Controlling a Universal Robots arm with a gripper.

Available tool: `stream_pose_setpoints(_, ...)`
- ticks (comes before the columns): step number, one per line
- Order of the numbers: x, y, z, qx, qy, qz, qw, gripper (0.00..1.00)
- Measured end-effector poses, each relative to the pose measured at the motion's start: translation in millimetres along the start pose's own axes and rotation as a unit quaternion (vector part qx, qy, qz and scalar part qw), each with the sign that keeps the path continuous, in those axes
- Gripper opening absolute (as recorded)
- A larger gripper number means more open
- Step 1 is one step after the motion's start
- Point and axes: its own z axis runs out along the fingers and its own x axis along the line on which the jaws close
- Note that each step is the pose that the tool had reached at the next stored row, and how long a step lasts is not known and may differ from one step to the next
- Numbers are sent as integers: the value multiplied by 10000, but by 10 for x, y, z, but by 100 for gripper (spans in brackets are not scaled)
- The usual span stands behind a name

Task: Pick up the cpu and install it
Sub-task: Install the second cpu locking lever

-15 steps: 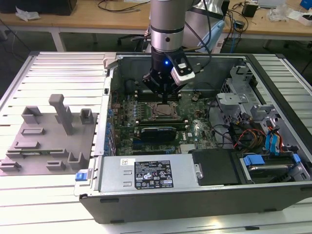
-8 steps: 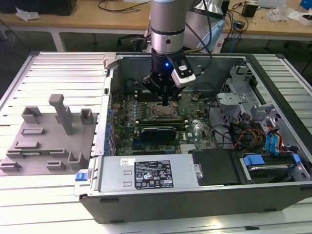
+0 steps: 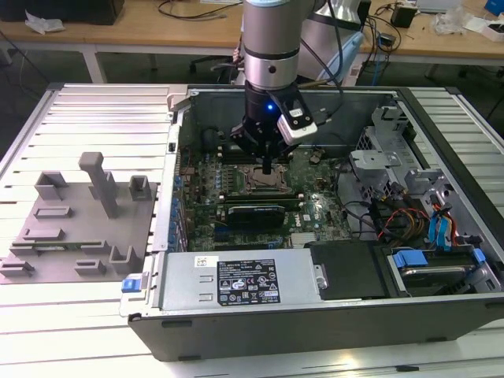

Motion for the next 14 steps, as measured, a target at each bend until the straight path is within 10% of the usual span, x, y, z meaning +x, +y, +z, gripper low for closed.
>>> stream_pose_setpoints(14,-17,-198,23,-1,-1,-21,10000,11)
